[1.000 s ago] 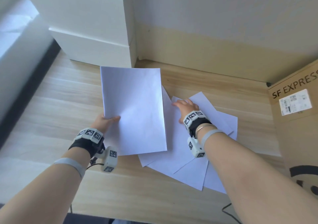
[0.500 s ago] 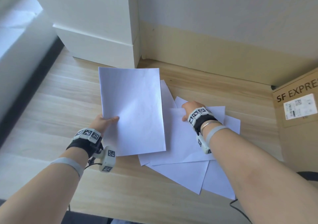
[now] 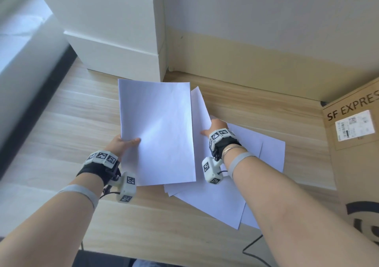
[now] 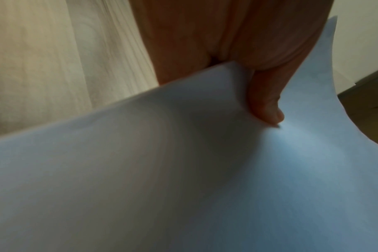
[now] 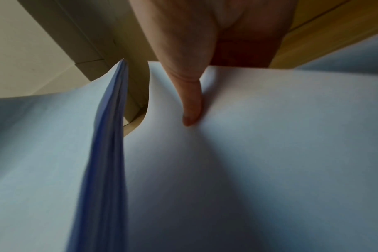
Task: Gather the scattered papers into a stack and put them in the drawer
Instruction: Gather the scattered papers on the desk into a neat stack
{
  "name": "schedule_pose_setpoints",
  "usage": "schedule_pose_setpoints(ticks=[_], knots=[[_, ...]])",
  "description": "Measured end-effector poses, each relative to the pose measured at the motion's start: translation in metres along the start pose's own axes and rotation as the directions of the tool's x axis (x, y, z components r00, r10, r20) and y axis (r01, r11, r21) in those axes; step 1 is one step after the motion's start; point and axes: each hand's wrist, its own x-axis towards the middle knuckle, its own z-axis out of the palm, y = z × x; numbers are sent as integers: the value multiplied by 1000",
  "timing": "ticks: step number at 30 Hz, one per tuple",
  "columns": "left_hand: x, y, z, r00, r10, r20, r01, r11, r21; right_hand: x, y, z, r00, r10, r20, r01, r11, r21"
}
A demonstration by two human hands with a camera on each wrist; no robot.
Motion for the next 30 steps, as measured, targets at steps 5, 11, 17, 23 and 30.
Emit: schedule_pose_setpoints(ticks=[5,11,17,23,30], knots=[[1,-5,-3,1000,-5,4,5,1000,17,-9,-5,24,995,34,-90,-38,998,-44],[-2,-8,-3,1000,-3,10,3,1000,27,-14,0,30,996,-7,-91,16,995,101],[-2,-5,0,999,-42,19,40,995,91,-28,24,21,984,70,-162,1,915,403],[-4,2,18,998,-30,64,20,989,150,-39,69,9,956,279,-92,-236,916,324],[-10,5,38,993,-30,111,7,979,203,-60,108,18,885,458,-78,-413,853,319]])
